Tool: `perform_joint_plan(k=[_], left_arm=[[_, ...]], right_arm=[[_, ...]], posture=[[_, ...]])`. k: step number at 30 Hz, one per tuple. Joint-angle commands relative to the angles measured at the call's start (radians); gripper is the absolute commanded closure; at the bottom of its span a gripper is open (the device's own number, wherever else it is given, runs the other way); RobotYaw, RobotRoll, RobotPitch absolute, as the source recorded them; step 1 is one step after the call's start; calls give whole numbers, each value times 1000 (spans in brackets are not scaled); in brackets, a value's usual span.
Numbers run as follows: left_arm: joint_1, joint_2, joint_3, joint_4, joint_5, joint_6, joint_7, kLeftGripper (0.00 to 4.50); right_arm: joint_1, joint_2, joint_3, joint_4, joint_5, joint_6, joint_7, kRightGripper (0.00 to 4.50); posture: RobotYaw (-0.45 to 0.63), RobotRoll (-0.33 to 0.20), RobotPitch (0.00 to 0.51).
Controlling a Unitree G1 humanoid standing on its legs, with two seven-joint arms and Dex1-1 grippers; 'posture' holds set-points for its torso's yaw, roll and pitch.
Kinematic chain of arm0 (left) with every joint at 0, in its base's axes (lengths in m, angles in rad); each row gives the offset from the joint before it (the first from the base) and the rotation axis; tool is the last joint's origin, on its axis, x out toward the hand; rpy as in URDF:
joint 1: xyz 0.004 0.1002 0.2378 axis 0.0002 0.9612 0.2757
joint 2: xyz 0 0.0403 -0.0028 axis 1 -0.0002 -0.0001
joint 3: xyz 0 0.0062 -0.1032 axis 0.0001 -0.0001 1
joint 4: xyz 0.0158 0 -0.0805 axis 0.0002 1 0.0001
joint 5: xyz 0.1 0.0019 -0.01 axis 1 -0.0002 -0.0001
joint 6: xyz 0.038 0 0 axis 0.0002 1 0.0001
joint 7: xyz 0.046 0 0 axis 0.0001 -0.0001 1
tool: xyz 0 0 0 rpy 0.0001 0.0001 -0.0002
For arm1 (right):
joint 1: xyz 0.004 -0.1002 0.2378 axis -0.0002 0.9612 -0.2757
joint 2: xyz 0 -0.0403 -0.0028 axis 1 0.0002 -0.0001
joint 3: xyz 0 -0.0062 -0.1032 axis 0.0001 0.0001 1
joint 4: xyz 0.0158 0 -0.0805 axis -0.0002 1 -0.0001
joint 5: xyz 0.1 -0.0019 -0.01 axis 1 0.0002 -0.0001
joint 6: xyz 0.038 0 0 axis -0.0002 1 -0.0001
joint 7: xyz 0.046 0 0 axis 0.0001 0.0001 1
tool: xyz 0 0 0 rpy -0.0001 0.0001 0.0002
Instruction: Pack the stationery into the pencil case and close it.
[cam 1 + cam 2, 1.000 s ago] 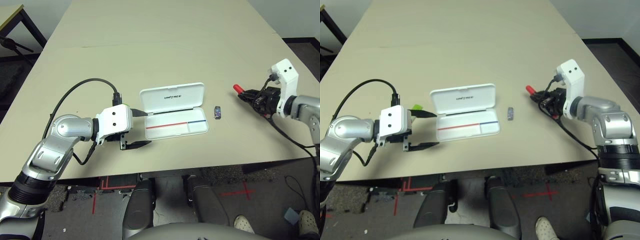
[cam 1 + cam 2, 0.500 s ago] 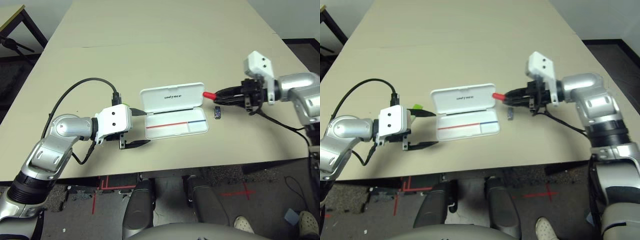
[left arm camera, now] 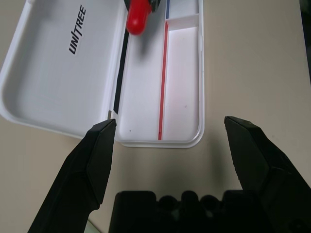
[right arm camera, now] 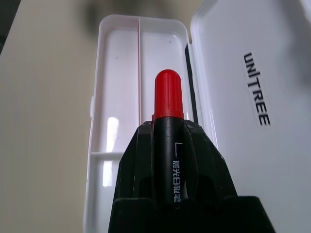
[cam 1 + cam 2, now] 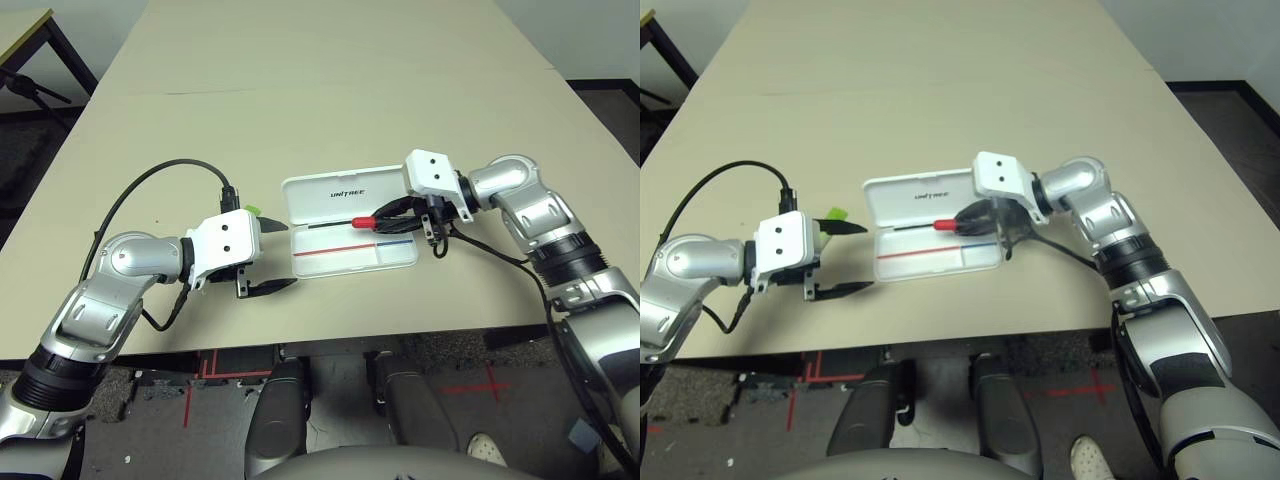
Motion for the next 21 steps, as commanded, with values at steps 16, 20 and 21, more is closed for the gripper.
perform_joint_plan(k=[16, 20, 21], left_arm=[[18, 9, -4, -27, 17, 0, 21, 0], [21, 8, -6, -22, 18, -3, 23, 0], [22, 8, -6, -21, 18, -4, 24, 0]], right_arm=[[-19, 128, -21, 104, -33, -113, -68, 2579], [0, 104, -57, 46, 46, -51, -14, 1000], [6, 98, -67, 28, 63, -31, -6, 691]], posture=[[74, 0, 144], [72, 0, 138], [73, 0, 138]])
